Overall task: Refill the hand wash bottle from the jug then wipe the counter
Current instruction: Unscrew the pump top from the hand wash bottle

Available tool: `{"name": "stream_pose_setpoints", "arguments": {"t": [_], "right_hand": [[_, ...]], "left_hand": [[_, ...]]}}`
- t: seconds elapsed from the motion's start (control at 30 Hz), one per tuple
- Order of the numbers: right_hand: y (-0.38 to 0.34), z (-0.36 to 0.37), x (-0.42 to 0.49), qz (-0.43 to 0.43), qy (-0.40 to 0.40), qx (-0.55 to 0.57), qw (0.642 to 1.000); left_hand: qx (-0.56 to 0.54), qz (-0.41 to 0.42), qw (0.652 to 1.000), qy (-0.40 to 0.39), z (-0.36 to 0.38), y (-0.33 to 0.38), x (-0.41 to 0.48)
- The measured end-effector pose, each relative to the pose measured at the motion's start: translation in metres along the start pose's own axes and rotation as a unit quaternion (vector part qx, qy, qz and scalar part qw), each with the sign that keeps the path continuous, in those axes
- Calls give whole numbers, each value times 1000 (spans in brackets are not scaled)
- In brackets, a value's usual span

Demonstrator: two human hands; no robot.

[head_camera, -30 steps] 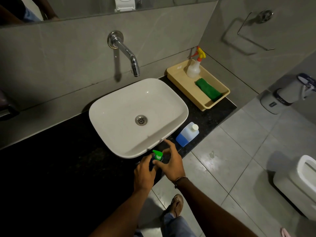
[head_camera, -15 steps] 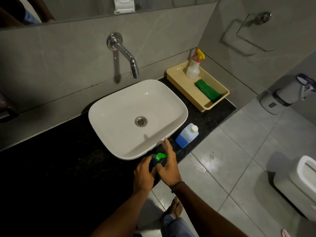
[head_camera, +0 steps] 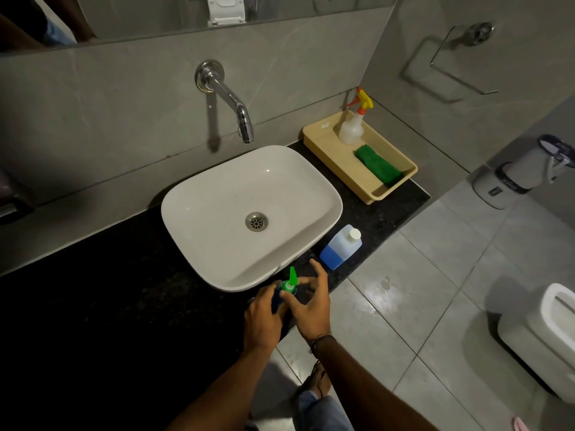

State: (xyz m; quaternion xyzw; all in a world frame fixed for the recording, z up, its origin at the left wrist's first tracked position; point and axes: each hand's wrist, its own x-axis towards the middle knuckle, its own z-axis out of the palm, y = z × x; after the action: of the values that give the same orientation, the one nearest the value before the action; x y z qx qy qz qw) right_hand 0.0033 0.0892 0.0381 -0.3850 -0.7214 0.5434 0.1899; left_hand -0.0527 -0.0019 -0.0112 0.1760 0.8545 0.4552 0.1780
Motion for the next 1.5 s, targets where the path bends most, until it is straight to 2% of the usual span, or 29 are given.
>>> {"name": "stream_pose_setpoints", "arguments": {"t": [0.17, 0.27, 0.37, 0.57, 0.67, 0.77, 0.83, 0.97, 1.17, 1.33, 1.5], "right_hand": [[2, 1, -3, 7, -60, 27, 998], [0, 4, -3, 23, -13, -4, 1000], [-5, 5, -3, -3, 14, -9, 1000], [-47, -25, 8, -18, 17, 138, 990], [-75, -53, 28, -26, 23, 163, 986], [-86, -70, 48, 2, 14, 166, 986], [-81, -73, 60, 15, 22, 127, 992], [-38, -67, 76, 34, -5, -67, 997], [21, -42, 87, 109, -91, -272, 952], [31, -16, 100, 142, -128, -324, 926], [32, -3, 110, 135, -127, -343, 921]], "left_hand": [[12, 0, 1000, 0, 0, 0, -1], [5, -5, 1000, 0, 1, 2, -3], [10, -8, 1000, -3, -1, 3, -1], [8, -12, 1000, 4, -2, 4, -2], [0, -3, 1000, 7, -3, 2, -2], [-6, 11, 1000, 20, -3, 2, -5], [-5, 18, 999, 26, -2, 2, -6], [-6, 14, 1000, 23, -1, 3, -6], [2, -1, 1000, 16, 5, -1, -6], [-6, -6, 1000, -8, 5, -9, -2], [-12, -15, 1000, -7, 3, -7, 0]]}}
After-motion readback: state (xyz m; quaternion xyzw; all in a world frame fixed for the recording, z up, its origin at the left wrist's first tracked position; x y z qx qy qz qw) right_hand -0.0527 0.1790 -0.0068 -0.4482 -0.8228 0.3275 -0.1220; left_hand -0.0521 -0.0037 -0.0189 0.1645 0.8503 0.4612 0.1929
